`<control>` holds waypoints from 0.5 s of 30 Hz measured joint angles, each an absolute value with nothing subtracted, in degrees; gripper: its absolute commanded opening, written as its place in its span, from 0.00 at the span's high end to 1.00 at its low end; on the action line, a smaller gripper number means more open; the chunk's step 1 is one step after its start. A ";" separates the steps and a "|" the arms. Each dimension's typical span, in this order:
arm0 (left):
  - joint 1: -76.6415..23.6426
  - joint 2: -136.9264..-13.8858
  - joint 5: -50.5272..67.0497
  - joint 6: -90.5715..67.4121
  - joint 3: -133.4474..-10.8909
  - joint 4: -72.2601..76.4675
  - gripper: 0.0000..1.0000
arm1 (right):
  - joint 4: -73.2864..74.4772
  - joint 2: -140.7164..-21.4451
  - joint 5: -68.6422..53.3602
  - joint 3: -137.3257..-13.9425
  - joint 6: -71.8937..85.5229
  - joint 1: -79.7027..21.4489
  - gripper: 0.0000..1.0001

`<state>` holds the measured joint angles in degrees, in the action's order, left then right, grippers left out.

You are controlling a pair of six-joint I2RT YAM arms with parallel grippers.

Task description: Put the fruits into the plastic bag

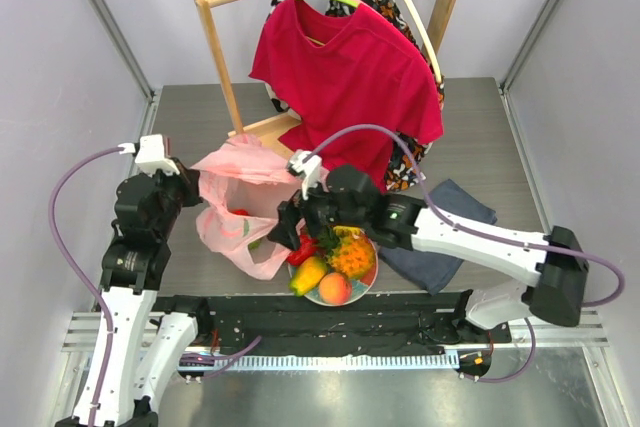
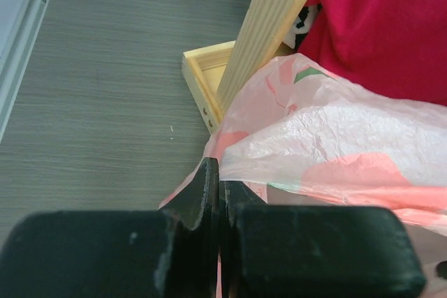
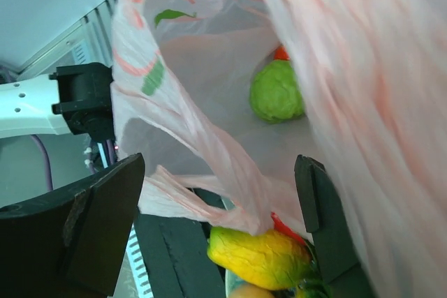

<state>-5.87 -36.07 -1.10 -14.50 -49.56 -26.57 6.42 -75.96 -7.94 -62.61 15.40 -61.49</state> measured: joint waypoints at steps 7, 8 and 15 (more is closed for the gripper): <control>-5.80 -35.88 -2.85 -14.48 -49.56 -26.63 1.00 | 6.72 -85.43 -15.79 -69.82 16.45 -65.67 0.02; -5.80 -35.68 -3.27 -14.46 -49.56 -26.63 1.00 | 7.73 -86.02 -17.15 -70.67 16.51 -66.02 0.02; -5.80 -34.15 -7.60 -14.59 -49.56 -26.37 1.00 | 15.11 -86.80 -28.84 -74.89 18.17 -65.98 0.00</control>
<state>-5.80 -34.15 -7.60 -14.59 -49.56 -26.37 15.11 -86.80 -28.84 -74.89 18.17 -65.98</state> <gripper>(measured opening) 0.012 0.993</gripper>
